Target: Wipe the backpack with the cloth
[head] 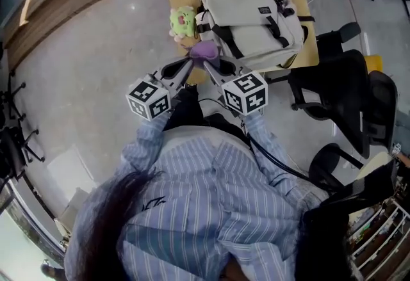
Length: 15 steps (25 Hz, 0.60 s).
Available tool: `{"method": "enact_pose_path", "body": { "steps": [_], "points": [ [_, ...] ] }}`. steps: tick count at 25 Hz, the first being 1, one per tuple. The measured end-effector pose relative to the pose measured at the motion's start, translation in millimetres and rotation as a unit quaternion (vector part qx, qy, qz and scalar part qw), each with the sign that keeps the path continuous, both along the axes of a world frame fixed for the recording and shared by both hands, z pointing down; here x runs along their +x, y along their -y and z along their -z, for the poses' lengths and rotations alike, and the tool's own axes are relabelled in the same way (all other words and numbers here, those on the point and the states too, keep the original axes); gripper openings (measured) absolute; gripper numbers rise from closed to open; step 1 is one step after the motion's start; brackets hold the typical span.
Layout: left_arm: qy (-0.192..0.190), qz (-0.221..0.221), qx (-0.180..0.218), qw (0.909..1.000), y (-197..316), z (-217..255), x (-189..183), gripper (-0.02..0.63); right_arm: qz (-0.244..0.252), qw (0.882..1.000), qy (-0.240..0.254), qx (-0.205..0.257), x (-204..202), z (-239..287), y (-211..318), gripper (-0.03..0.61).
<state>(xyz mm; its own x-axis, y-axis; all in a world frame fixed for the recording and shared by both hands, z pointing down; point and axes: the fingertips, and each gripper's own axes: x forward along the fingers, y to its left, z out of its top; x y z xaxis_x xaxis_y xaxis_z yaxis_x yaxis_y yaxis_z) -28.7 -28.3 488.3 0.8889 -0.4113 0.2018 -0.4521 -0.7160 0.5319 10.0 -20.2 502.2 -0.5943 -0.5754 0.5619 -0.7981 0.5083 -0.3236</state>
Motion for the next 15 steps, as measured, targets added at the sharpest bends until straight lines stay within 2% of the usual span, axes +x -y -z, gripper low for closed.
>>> {"method": "enact_pose_path", "body": {
  "steps": [8,12,15],
  "points": [
    [0.004,-0.022,-0.005,0.9997,32.4,-6.3,-11.5,0.005,-0.080,0.996,-0.019,0.031,6.2,13.8,107.6,0.041],
    [0.008,-0.025,-0.008,0.9996,42.5,-11.1,-22.8,0.005,-0.107,0.994,-0.026,0.018,9.4,3.2,136.2,0.041],
    [0.012,-0.021,-0.012,0.9996,48.9,-15.6,-31.6,0.005,-0.118,0.992,-0.032,-0.002,11.8,-9.7,135.3,0.041]
  ]
}}
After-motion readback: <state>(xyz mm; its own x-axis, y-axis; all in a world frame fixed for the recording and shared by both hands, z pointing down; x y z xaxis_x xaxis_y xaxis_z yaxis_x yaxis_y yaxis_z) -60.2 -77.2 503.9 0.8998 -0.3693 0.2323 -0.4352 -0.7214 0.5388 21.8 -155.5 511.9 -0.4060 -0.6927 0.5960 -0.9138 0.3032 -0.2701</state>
